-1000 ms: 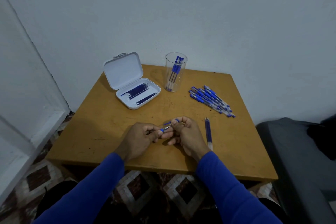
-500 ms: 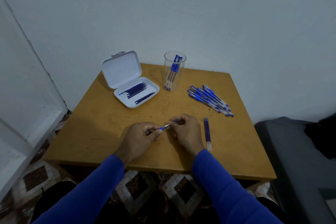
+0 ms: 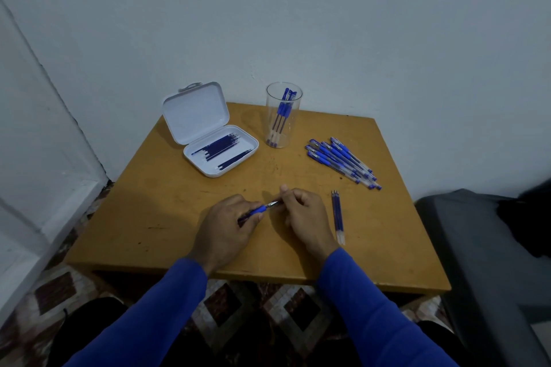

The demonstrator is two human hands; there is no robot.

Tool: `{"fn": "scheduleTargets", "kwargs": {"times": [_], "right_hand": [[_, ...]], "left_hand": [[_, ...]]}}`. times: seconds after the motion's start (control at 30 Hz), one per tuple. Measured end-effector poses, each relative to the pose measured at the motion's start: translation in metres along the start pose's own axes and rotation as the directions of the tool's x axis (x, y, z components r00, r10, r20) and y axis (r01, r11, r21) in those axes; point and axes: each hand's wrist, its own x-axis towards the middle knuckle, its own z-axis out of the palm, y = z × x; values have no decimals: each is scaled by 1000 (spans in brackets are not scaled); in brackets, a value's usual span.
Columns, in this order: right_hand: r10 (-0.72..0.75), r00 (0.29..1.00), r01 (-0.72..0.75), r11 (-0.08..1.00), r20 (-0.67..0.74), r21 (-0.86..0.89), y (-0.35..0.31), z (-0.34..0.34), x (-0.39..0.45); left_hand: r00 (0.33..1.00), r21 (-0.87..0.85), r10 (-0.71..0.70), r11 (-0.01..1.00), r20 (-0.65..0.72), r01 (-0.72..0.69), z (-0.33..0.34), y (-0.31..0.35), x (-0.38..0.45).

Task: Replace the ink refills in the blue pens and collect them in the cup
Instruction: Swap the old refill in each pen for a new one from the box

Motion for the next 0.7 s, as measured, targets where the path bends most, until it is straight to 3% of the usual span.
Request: {"fn": "scheduleTargets", "kwargs": {"times": [0.2, 0.37, 0.7], "right_hand": [[-12, 988, 9, 1000, 157, 20, -2, -5, -4], [0, 984, -14, 997, 181, 76, 0, -10, -2], [-70, 973, 50, 994, 222, 95, 4, -13, -2]], "left_hand": [[1000, 8, 17, 1000, -3, -17, -1, 0, -2], [999, 28, 25, 999, -25, -25, 0, 0, -2], [1000, -110, -24, 994, 5, 24, -1, -1, 1]]}}
